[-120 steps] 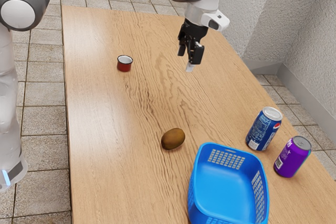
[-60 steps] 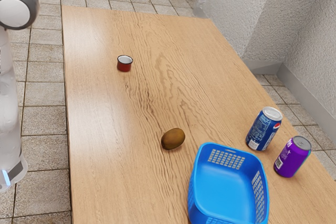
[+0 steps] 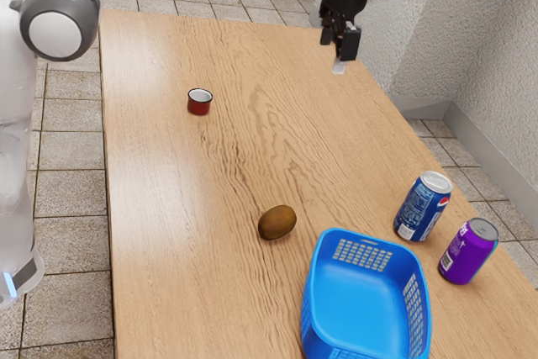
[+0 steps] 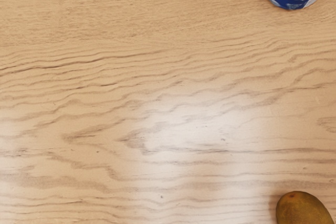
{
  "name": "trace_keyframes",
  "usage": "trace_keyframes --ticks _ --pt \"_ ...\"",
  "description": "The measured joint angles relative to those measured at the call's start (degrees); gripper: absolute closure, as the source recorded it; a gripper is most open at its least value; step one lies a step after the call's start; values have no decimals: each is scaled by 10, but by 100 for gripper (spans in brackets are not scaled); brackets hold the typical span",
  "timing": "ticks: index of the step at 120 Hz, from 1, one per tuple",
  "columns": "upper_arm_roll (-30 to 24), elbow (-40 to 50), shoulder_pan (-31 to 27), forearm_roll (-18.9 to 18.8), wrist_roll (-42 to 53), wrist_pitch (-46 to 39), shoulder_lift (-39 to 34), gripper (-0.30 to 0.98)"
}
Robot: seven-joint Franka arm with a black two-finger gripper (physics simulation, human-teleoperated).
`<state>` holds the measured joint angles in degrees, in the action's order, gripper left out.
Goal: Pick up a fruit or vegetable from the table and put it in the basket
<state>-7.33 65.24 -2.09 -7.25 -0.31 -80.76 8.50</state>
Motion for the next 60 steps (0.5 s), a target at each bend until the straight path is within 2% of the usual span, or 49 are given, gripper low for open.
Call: trace_keyframes --ticks 31,41,60 --pt "-3 11 14 22 0 -35 62 0" --pt "-3 80 16 37 0 -71 61 0" --pt "-3 237 18 70 -20 -165 14 0"
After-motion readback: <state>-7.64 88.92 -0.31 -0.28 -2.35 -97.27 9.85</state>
